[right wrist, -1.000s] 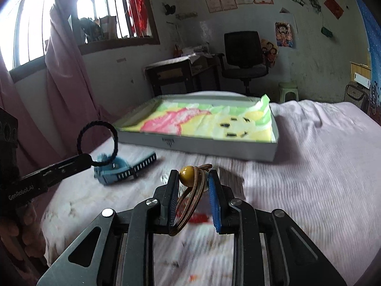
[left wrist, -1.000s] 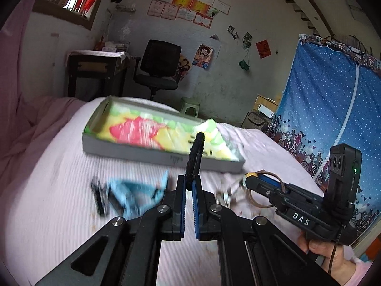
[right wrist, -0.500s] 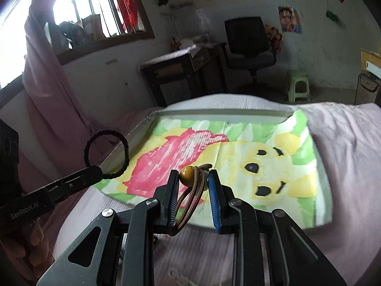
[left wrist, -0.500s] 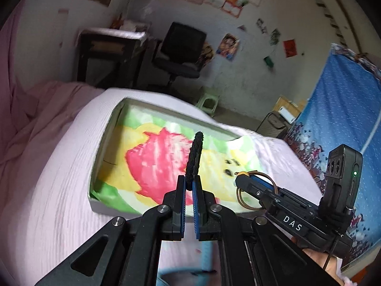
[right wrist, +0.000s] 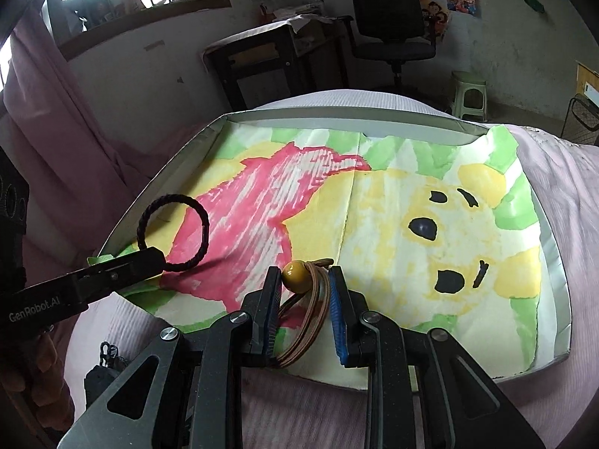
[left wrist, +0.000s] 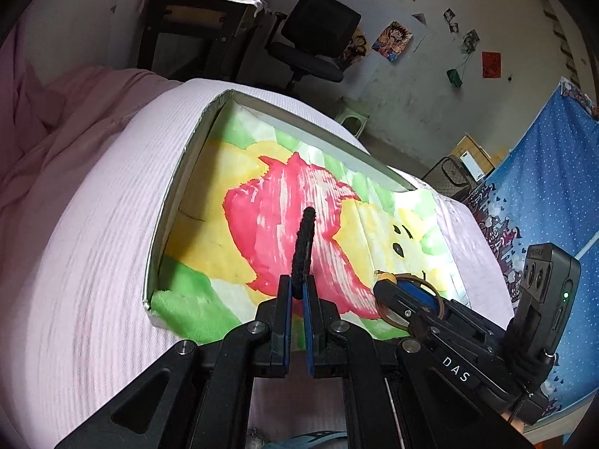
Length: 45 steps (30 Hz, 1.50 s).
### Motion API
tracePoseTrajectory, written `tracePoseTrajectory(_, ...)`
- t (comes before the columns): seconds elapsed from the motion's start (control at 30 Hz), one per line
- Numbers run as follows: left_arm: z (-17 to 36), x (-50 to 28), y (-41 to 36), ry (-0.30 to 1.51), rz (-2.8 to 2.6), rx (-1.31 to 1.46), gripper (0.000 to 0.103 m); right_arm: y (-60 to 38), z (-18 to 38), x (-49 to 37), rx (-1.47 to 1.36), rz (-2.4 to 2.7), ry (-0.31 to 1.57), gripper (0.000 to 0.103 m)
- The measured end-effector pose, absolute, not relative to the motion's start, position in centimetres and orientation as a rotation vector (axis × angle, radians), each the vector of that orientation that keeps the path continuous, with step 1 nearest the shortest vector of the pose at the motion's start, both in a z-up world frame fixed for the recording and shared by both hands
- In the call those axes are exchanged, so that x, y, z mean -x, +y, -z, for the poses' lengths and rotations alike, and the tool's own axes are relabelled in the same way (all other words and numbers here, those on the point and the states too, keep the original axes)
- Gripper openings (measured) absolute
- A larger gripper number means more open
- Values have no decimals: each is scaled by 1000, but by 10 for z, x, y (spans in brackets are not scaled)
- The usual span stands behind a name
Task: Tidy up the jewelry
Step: 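Carry both items into the white box and open both tools, then move both tools back toward the remaining jewelry on the bed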
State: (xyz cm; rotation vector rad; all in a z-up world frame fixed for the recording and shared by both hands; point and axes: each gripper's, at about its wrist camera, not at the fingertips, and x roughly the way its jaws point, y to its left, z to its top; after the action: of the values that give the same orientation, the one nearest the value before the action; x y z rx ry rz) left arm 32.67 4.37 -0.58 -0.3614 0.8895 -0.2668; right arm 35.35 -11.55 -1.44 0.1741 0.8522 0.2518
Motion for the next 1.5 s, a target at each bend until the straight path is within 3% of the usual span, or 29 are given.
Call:
tracePoseTrajectory(0.13,3,-317,45,858,272,352,6,-118,8,-345,-149,-250,810,42)
tracePoseTrajectory(0.33,-3,-298,46,793,267,323,11,-125,-10,-319,-114,-229,706,46)
tracePoseTrajectory(0.47,-10,-278,47,722,261,305,27,-132,-23,-296,-96,-217,616,57)
tracePoseTrajectory(0.6,-16,-253,48,642,236,286,61,-140,-34,-266,-90,-200,521,67)
tracePoseTrajectory(0.73,-20,-223,45,571,227,246,68,-145,-40,-234,-69,-188,461,74)
tracePoseTrajectory(0.8,-20,-209,44,542,217,226,78,-147,-44,-219,-58,-181,434,79)
tracePoseTrajectory(0.87,-22,-192,42,500,207,202,82,-149,-48,-203,-45,-172,412,86)
tracePoseTrajectory(1.2,-23,-131,34,395,166,149,101,-158,-51,-144,-31,-129,390,99)
tracePoseTrajectory(1.5,-13,-100,25,372,152,122,103,-170,-40,-112,-26,-110,396,102)
